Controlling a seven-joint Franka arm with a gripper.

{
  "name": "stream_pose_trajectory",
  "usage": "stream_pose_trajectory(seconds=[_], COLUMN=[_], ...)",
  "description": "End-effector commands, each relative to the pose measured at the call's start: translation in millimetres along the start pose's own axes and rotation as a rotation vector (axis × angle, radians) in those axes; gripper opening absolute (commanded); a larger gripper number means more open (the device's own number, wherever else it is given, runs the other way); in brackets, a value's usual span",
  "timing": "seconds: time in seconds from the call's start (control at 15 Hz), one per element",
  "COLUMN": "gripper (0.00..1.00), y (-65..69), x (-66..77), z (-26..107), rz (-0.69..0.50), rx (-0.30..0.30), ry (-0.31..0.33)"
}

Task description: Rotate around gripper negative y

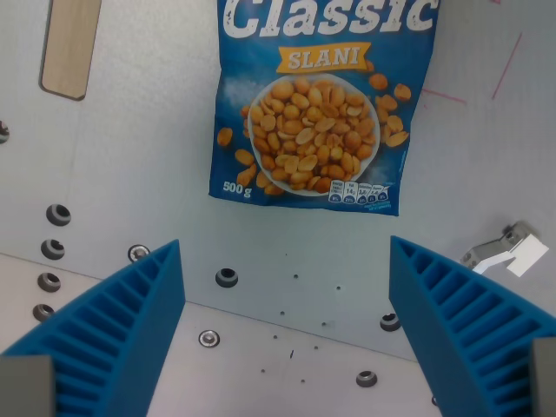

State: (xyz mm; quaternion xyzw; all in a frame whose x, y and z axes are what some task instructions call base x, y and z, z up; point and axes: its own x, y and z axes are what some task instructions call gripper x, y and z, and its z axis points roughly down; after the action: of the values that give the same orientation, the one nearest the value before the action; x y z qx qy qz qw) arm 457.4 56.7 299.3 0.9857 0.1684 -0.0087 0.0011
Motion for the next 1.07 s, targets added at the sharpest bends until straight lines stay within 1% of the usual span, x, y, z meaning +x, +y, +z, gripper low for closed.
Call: stream_pose_trajectory(seconds=[0.07, 1.07], gripper=[1.0, 1.0], y=[0.0, 0.0], x=[0.1, 0.1], z=[-2.9, -2.9], rz=[0.0, 0.0], rx=[-0.002, -0.002], ry=[-0.007, -0.207])
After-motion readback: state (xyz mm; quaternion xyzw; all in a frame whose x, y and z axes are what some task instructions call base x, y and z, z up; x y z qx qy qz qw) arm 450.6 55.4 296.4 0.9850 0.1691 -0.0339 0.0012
